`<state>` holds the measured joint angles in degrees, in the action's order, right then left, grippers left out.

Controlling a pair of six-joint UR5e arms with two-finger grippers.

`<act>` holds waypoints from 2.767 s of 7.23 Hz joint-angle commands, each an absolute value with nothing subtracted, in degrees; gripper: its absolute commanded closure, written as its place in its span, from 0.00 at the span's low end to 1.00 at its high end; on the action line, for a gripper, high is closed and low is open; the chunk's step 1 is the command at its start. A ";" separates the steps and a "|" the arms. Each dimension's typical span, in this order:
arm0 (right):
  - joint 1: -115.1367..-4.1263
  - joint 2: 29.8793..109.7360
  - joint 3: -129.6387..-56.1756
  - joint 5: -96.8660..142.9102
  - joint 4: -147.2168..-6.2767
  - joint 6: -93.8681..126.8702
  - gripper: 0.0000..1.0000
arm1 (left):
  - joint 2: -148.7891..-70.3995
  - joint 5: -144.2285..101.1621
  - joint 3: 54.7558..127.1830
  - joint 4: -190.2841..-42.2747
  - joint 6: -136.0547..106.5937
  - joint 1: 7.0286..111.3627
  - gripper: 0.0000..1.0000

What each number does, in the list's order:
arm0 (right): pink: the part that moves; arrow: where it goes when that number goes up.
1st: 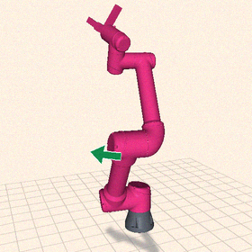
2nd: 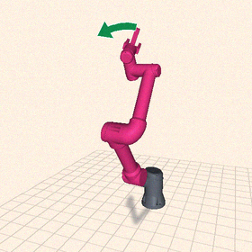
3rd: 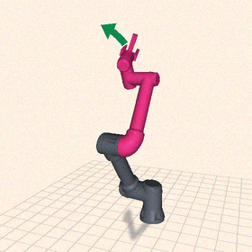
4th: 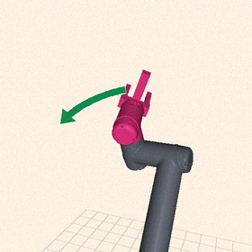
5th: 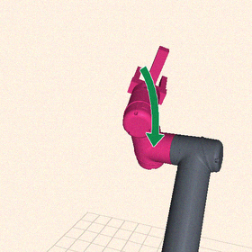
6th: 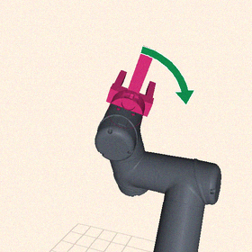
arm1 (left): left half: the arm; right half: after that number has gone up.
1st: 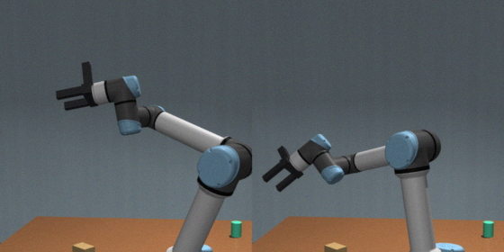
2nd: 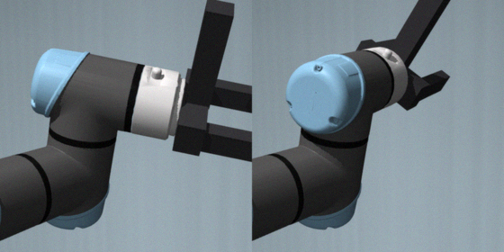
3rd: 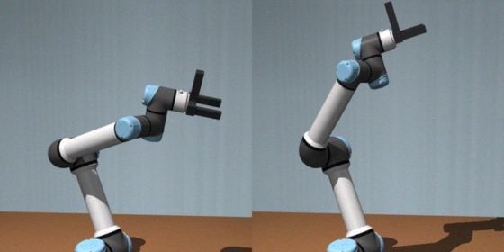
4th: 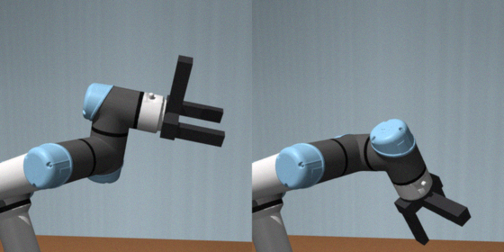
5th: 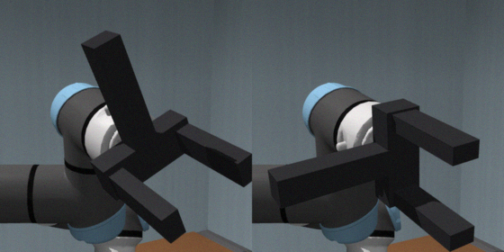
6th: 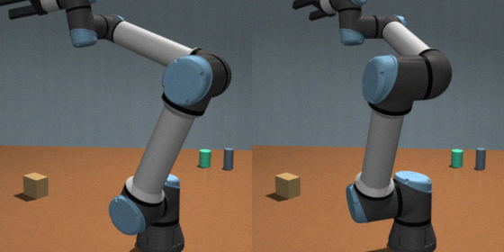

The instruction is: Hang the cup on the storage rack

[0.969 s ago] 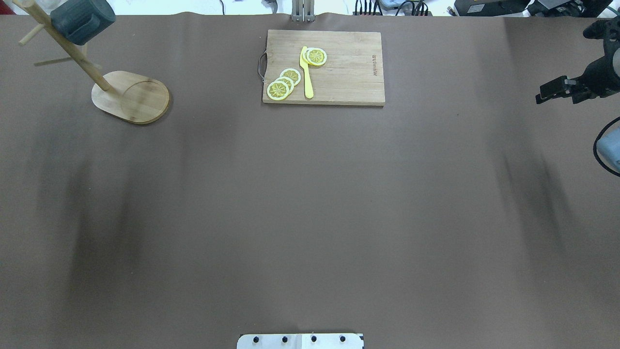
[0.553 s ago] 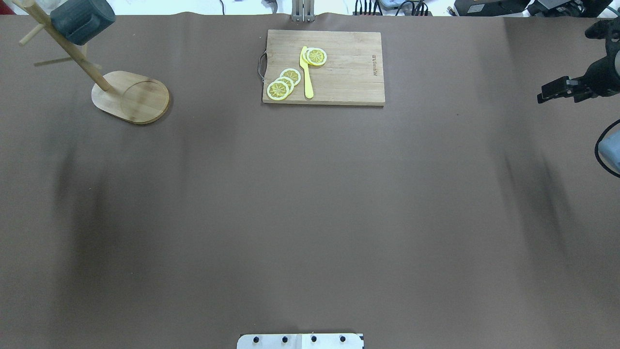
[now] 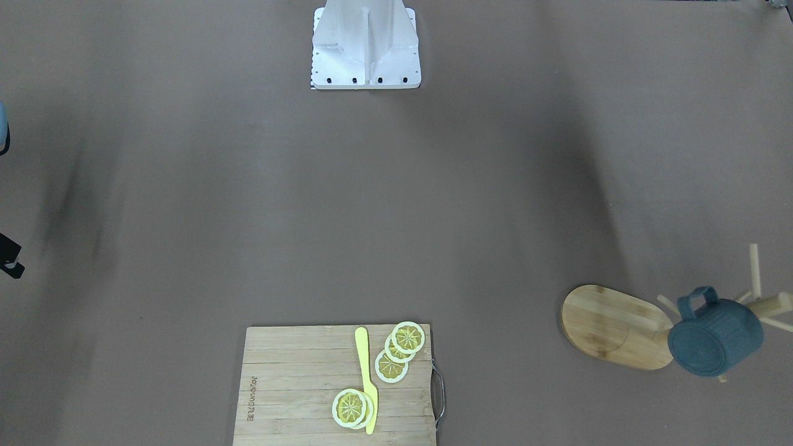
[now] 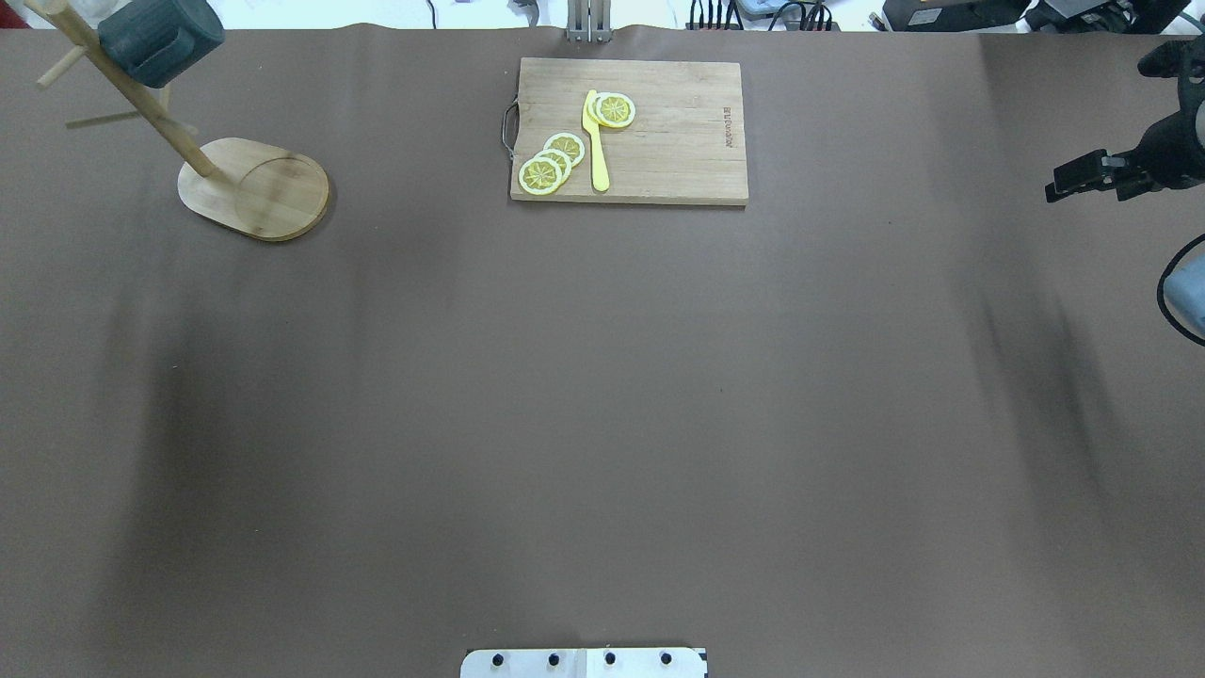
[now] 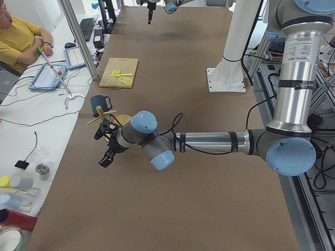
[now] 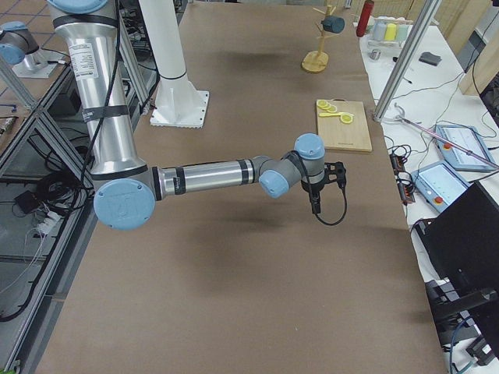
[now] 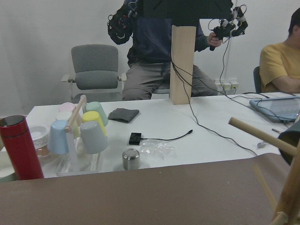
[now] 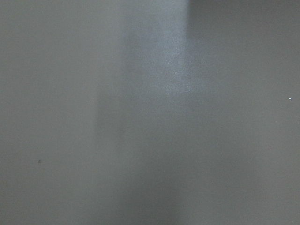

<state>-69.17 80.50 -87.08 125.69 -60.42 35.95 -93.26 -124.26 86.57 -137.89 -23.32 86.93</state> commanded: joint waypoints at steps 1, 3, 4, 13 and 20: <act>-69.17 80.51 -86.84 126.03 -60.47 35.77 0.00 | -92.29 -141.96 91.48 -125.98 -22.58 90.26 0.02; -70.30 80.51 -86.92 129.44 -61.34 35.77 0.00 | -88.53 -147.04 92.89 -124.63 -29.47 90.53 0.02; -73.97 81.73 -87.18 134.07 -61.35 35.60 0.00 | -86.24 -146.43 92.99 -124.72 -30.23 90.18 0.02; -86.41 90.26 -88.33 139.05 -61.52 19.86 0.00 | -79.89 -135.28 95.01 -125.33 -25.48 87.80 0.02; -85.96 89.65 -88.50 138.96 -63.72 19.86 0.00 | -79.98 -139.93 96.06 -125.24 -24.52 85.87 0.02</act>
